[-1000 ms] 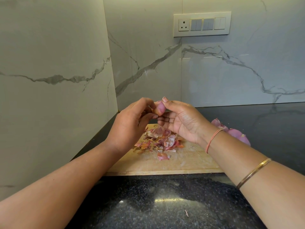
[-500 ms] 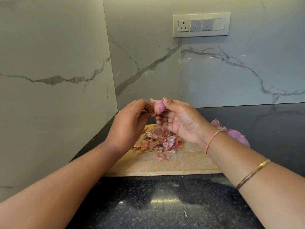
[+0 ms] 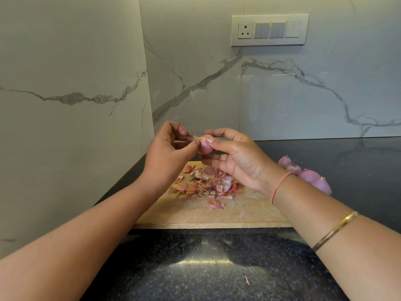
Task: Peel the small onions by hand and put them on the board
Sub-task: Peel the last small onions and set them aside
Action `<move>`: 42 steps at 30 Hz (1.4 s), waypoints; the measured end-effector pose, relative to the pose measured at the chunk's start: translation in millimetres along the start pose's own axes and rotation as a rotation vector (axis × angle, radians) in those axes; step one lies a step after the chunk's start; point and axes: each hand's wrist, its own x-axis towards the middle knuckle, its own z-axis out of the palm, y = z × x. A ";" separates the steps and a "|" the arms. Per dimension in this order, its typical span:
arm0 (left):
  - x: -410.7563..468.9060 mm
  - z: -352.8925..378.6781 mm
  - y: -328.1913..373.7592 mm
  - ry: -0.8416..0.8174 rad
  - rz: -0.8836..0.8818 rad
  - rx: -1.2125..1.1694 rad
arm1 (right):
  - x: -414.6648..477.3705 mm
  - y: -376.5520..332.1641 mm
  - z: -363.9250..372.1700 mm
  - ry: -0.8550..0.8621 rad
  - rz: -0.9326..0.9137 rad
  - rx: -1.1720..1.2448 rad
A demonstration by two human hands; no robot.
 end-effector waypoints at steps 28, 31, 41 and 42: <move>4.3 -1.4 -3.0 0.002 -0.128 -0.112 | -0.2 -1.8 -0.7 -0.024 0.015 0.010; 3.1 -0.6 -2.2 -0.033 -0.158 -0.139 | -0.2 -0.8 -1.7 -0.031 -0.019 0.001; 1.2 1.0 -3.7 -0.019 -0.242 -0.293 | -0.2 0.6 -2.3 -0.029 -0.050 -0.038; 1.6 1.2 -3.9 -0.009 -0.247 -0.307 | -0.6 0.5 -2.3 -0.029 -0.047 -0.033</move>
